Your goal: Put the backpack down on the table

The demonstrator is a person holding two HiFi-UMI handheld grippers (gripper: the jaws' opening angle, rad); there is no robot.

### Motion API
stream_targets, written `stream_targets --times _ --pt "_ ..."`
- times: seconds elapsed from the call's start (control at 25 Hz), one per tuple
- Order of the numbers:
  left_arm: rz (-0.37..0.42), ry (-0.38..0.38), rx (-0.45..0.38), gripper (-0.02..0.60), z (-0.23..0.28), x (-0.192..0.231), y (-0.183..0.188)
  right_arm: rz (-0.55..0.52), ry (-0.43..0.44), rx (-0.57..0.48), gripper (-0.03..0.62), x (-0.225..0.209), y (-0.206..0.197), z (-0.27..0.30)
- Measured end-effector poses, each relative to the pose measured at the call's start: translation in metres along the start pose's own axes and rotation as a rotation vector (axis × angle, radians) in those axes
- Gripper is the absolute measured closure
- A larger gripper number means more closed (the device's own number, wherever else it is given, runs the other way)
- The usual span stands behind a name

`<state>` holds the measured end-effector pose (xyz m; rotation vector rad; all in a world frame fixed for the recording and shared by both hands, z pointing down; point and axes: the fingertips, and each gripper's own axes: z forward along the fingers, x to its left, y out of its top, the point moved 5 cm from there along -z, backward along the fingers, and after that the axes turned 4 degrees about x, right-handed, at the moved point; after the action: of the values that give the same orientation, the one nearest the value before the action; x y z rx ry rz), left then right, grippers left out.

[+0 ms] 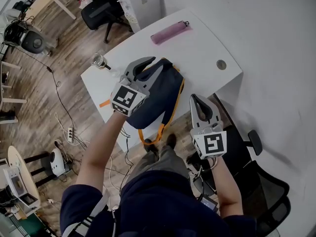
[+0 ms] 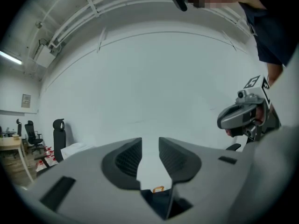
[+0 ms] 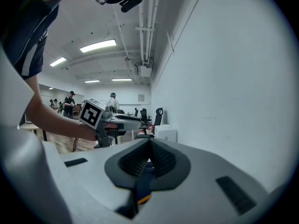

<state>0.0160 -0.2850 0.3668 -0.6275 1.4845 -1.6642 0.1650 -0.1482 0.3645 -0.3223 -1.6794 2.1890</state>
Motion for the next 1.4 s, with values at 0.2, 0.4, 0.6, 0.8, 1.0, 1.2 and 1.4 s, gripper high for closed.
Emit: stream_targets --times 0.2,0.4,0.6,0.8,1.0,1.2,1.4 --pt "0.003 0.046 -0.029 0.555 -0.034 0.001 0.015 -0.013 0.005 -0.036 0.594 0.012 0.011 -0.001" --pt "0.002 0.1 -0.038 0.577 -0.067 -0.005 0.027 -0.038 -0.015 -0.083 0.594 0.022 0.022 -0.011" --pt "0.02 0.186 -0.104 0.578 -0.105 -0.013 0.045 -0.061 -0.014 -0.119 0.594 0.036 0.032 -0.019" --pt "0.021 0.267 -0.114 0.578 -0.141 -0.021 0.052 -0.077 -0.025 -0.139 0.594 0.051 0.039 -0.027" --pt "0.009 0.366 -0.111 0.58 -0.18 -0.027 0.056 -0.078 -0.038 -0.164 0.594 0.066 0.047 -0.037" --pt "0.016 0.47 -0.103 0.58 -0.223 -0.027 0.057 -0.095 -0.037 -0.166 0.594 0.086 0.052 -0.042" --pt "-0.001 0.556 -0.083 0.58 -0.26 -0.028 0.049 -0.119 -0.026 -0.171 0.595 0.102 0.058 -0.045"
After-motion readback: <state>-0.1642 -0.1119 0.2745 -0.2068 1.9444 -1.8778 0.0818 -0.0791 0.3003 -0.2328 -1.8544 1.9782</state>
